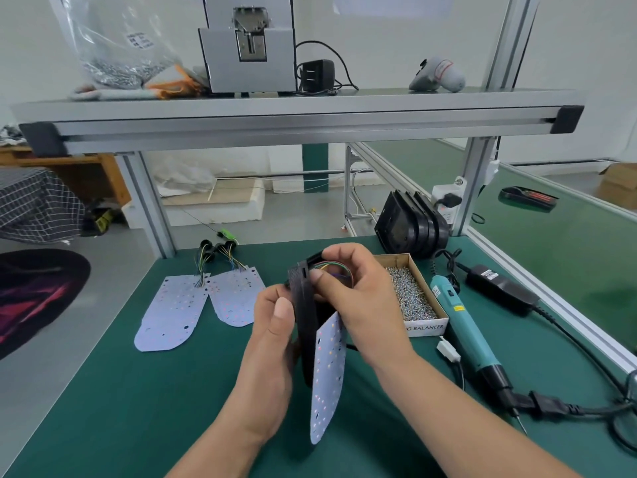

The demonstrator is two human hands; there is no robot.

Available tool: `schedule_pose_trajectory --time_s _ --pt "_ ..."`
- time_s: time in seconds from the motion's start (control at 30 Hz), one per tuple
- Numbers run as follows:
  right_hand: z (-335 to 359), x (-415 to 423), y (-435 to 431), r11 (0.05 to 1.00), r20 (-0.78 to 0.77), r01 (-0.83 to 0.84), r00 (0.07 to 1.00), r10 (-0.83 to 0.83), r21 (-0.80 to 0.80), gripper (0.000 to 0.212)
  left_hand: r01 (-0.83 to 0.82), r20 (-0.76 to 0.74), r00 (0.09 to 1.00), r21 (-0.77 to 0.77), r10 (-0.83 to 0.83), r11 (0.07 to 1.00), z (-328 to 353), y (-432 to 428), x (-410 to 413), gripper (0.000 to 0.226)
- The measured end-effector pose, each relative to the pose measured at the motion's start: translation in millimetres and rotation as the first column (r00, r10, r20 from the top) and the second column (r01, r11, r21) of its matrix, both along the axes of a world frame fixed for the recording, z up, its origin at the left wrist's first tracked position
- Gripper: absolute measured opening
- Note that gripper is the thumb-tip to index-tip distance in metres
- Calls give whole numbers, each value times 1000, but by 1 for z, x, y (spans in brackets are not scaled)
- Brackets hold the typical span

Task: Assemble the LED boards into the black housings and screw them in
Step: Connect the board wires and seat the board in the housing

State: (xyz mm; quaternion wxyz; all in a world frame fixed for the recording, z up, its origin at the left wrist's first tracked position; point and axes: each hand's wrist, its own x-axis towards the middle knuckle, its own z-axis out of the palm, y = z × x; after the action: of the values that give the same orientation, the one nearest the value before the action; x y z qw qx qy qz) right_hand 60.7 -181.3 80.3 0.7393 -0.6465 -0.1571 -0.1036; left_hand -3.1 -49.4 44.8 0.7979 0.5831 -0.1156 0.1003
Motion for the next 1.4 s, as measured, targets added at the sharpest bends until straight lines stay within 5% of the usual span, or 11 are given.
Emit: schedule_pose_trajectory --time_s 0.3,0.57,0.7,0.83,0.97,1.13,1.4 --pt "6 -3 4 990 10 -130 992 129 51 22 23 -44 999 -171 -31 985 1 10 10 77" --pt "11 -3 1 995 -68 -81 994 85 61 38 82 -34 996 -153 -88 985 1 2 12 68" --pt "11 -1 -3 999 -78 -34 996 32 -32 34 115 -41 992 -126 -121 985 3 3 12 61" --pt "17 0 -11 984 2 4 1000 -4 -177 32 139 -31 988 -258 -152 956 5 5 11 73" --pt "21 0 -13 985 -1 -35 999 35 -167 32 170 -9 983 -306 -181 937 9 6 12 90" --pt "28 -4 -14 974 85 -6 996 26 -228 29 231 8 972 -259 -237 938 11 5 10 75" --pt "41 -11 -21 956 131 1 991 39 -294 23 207 -57 969 -329 -238 921 8 7 9 85"
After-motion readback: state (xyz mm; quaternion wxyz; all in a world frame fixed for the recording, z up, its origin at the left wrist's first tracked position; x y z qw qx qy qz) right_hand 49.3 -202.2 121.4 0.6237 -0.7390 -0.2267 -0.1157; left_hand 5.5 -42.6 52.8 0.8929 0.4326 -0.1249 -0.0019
